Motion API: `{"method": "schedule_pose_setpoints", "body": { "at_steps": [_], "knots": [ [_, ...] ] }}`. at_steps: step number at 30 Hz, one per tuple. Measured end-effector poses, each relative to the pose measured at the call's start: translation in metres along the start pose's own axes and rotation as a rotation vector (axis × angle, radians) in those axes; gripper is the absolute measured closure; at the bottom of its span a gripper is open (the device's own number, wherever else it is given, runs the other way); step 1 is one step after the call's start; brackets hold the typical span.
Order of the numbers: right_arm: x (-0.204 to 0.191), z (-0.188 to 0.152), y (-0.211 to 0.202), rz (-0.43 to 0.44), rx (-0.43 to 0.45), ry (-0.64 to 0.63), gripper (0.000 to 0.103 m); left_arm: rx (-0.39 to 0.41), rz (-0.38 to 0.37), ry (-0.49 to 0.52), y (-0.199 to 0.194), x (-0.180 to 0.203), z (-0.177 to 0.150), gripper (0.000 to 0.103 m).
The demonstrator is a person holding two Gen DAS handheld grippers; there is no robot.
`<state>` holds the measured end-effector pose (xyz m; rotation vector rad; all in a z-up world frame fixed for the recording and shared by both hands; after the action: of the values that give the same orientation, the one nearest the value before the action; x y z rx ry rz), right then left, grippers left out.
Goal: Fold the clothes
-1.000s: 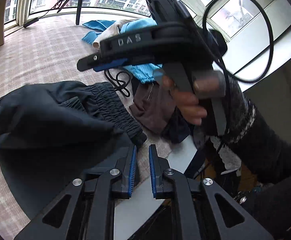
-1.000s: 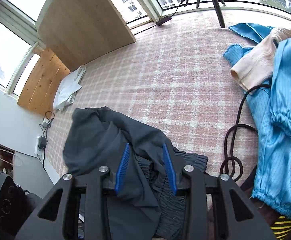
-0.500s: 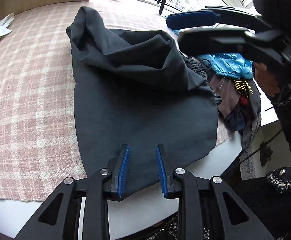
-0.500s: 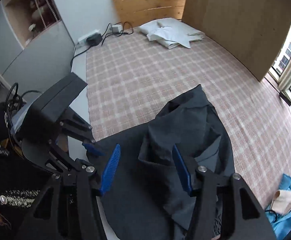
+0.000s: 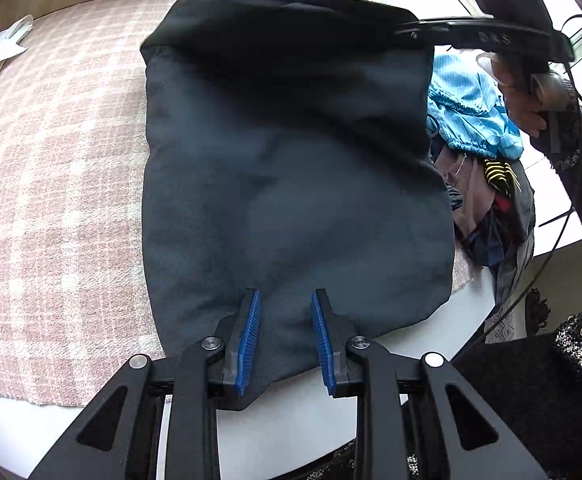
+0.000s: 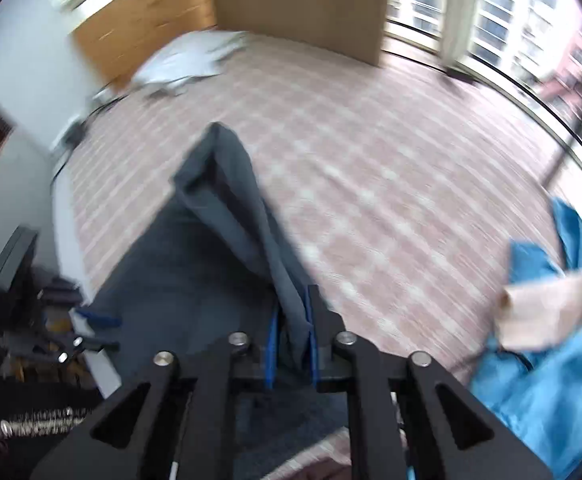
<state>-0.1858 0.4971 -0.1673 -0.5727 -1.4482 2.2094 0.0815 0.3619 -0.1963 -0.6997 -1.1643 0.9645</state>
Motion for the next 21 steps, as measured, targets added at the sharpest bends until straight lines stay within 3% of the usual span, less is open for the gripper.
{"method": "schedule_pose_setpoints", "body": {
  "at_steps": [2, 4, 8, 10, 14, 16, 18, 21],
  "knots": [
    [0.051, -0.019, -0.005, -0.138, -0.026, 0.133, 0.083, -0.004, 0.007, 0.004, 0.0, -0.001, 0.0, 0.078],
    [0.047, -0.009, -0.014, -0.17, 0.014, 0.088, 0.082, -0.008, 0.013, 0.011, -0.003, 0.0, 0.001, 0.078],
    [-0.023, 0.034, -0.008, 0.014, 0.106, -0.046, 0.078, 0.013, 0.022, 0.025, -0.014, 0.002, 0.007, 0.078],
    [-0.064, 0.055, 0.018, 0.096, 0.078, -0.134, 0.075, 0.028, 0.013, 0.024, -0.017, 0.002, 0.011, 0.076],
    [-0.115, 0.086, 0.087, 0.128, -0.003, -0.264, 0.07, -0.014, 0.028, 0.02, 0.005, -0.002, 0.008, 0.076],
    [-0.095, 0.1, 0.12, 0.0, -0.058, -0.275, 0.071, -0.021, 0.023, 0.009, 0.01, -0.004, 0.004, 0.076],
    [-0.058, 0.113, 0.132, -0.13, -0.079, -0.191, 0.07, -0.018, 0.02, 0.01, 0.006, -0.004, 0.002, 0.076],
    [-0.033, 0.115, 0.09, 0.0, 0.021, 0.002, 0.07, 0.025, 0.039, 0.032, -0.017, -0.003, 0.009, 0.076]
  ]
}}
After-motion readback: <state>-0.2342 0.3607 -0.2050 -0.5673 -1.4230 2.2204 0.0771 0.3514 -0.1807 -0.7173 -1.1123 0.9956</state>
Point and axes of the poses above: each gripper's, at about its wrist camera, not at the fingertips, and y roughly the way its jaws point, x to its right, z to its top, the point moved 8 cm from there along y, roughly the way its jaws point, and after that the axes turned 6 degrees about -y, right-handed, at the moved point
